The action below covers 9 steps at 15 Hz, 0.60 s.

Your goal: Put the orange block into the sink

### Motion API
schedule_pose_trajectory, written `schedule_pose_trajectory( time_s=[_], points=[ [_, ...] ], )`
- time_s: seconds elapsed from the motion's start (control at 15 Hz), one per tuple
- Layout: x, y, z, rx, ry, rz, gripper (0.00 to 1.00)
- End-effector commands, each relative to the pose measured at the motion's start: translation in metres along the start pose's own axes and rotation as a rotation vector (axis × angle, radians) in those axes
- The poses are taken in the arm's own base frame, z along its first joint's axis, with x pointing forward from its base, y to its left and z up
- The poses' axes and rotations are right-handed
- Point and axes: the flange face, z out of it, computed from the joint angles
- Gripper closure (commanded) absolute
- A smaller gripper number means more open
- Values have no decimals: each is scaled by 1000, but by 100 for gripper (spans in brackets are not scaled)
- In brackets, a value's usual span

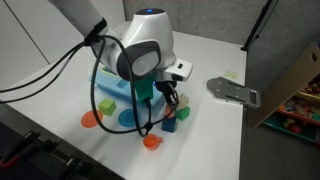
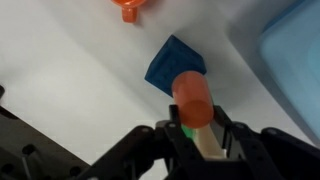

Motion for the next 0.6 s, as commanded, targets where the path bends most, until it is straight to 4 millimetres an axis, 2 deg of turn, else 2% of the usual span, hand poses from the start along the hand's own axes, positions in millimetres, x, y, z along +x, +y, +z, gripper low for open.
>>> schedule_pose_trajectory(
  time_s=[0.0,0.27,0.53],
  points=[
    [-3,-9,-39,16,30,-23,88],
    [-5,-37,-71,41,62,-65,88],
    [-21,-74,-93,58,62,-129,88]
  ],
)
